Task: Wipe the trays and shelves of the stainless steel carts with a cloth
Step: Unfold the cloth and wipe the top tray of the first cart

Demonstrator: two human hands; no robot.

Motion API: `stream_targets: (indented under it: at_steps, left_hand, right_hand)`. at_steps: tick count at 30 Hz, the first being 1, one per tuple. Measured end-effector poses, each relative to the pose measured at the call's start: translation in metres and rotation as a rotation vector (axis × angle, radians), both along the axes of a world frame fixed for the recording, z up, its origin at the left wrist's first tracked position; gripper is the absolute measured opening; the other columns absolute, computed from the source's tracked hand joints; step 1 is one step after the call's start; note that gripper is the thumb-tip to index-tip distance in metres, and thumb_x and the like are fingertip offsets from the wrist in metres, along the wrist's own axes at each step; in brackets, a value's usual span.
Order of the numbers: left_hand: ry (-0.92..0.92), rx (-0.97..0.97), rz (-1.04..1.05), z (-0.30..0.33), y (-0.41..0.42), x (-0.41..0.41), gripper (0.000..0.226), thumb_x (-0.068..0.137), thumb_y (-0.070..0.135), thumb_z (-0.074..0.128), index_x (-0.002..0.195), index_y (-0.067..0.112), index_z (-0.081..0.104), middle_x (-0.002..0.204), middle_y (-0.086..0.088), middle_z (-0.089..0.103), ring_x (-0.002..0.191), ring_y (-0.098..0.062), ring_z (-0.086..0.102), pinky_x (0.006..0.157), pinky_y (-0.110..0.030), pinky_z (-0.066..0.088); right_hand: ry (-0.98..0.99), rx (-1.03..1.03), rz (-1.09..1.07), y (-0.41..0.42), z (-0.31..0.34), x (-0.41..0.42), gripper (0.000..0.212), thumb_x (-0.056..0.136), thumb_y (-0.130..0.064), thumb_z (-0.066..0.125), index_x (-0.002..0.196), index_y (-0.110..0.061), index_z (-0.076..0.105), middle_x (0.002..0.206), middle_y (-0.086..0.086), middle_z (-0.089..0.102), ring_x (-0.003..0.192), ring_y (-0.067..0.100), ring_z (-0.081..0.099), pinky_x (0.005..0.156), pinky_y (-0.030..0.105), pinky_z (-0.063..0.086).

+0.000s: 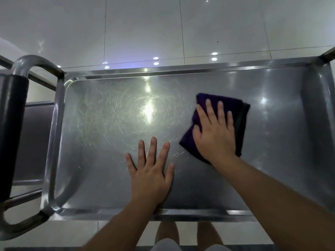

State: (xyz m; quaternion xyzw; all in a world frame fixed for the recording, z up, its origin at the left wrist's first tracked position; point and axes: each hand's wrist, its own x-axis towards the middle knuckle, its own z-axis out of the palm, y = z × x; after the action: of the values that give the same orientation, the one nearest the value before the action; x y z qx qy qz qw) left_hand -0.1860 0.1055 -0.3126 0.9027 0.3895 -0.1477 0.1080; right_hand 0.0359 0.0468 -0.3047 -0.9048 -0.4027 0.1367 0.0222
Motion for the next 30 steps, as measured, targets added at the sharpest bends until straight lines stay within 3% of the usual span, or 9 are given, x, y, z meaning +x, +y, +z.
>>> stream_targets:
  at_steps: [6, 8, 14, 23, 26, 30]
  left_hand:
    - [0.000, -0.021, 0.005, 0.000, 0.000, 0.000, 0.065, 0.103, 0.064, 0.014, 0.161, 0.045, -0.007, 0.171, 0.004, -0.017, 0.157, -0.028, -0.021, 0.121, -0.069, -0.001]
    - [-0.005, -0.021, 0.009, 0.001, 0.000, 0.000, 0.065, 0.103, 0.064, 0.014, 0.161, 0.045, -0.007, 0.171, 0.004, -0.017, 0.157, -0.027, -0.021, 0.121, -0.069, 0.000]
    - [-0.013, -0.017, 0.009, 0.000, -0.001, 0.000, 0.065, 0.103, 0.064, 0.015, 0.161, 0.045, -0.007, 0.172, 0.004, -0.016, 0.157, -0.027, -0.019, 0.121, -0.069, 0.002]
    - [-0.013, -0.003, 0.023, 0.002, -0.004, 0.005, 0.066, 0.103, 0.065, 0.016, 0.161, 0.046, -0.008, 0.172, 0.004, -0.016, 0.157, -0.026, -0.020, 0.122, -0.068, 0.000]
    - [-0.022, -0.002, 0.031, 0.002, -0.005, 0.004, 0.065, 0.103, 0.064, 0.016, 0.161, 0.046, -0.007, 0.172, 0.005, -0.015, 0.157, -0.025, -0.021, 0.122, -0.067, -0.002]
    - [-0.032, -0.005, 0.036, 0.001, -0.006, 0.003, 0.065, 0.103, 0.064, 0.016, 0.161, 0.046, -0.007, 0.172, 0.005, -0.015, 0.157, -0.024, -0.022, 0.122, -0.066, -0.004]
  right_hand:
    - [0.032, -0.010, 0.460, 0.107, -0.001, 0.021, 0.064, 0.103, -0.052, 0.022, 0.164, -0.034, 0.011, 0.173, -0.006, 0.001, 0.160, 0.023, -0.006, 0.128, 0.052, -0.003]
    - [0.021, -0.017, 0.527, 0.120, -0.003, 0.033, 0.064, 0.103, -0.053, 0.021, 0.164, -0.036, 0.010, 0.173, -0.007, 0.001, 0.160, 0.022, -0.006, 0.128, 0.052, -0.003]
    - [-0.007, 0.005, 0.155, 0.100, 0.004, 0.105, 0.069, 0.098, -0.051, 0.027, 0.164, -0.036, 0.014, 0.174, 0.002, 0.004, 0.160, 0.028, 0.000, 0.128, 0.051, 0.000]
    - [0.019, -0.052, -0.342, -0.046, 0.012, 0.243, 0.071, 0.100, -0.047, 0.025, 0.165, -0.027, 0.004, 0.173, 0.011, -0.004, 0.158, 0.035, -0.004, 0.127, 0.055, 0.000]
    - [0.025, -0.053, -0.342, -0.064, 0.012, 0.230, 0.075, 0.096, -0.049, 0.024, 0.165, -0.026, 0.008, 0.173, 0.012, 0.001, 0.158, 0.037, 0.001, 0.127, 0.056, 0.004]
    - [-0.006, -0.024, -0.152, -0.086, 0.005, 0.144, 0.077, 0.091, -0.051, 0.029, 0.164, -0.029, 0.019, 0.173, 0.009, 0.010, 0.158, 0.036, 0.008, 0.127, 0.054, 0.009]
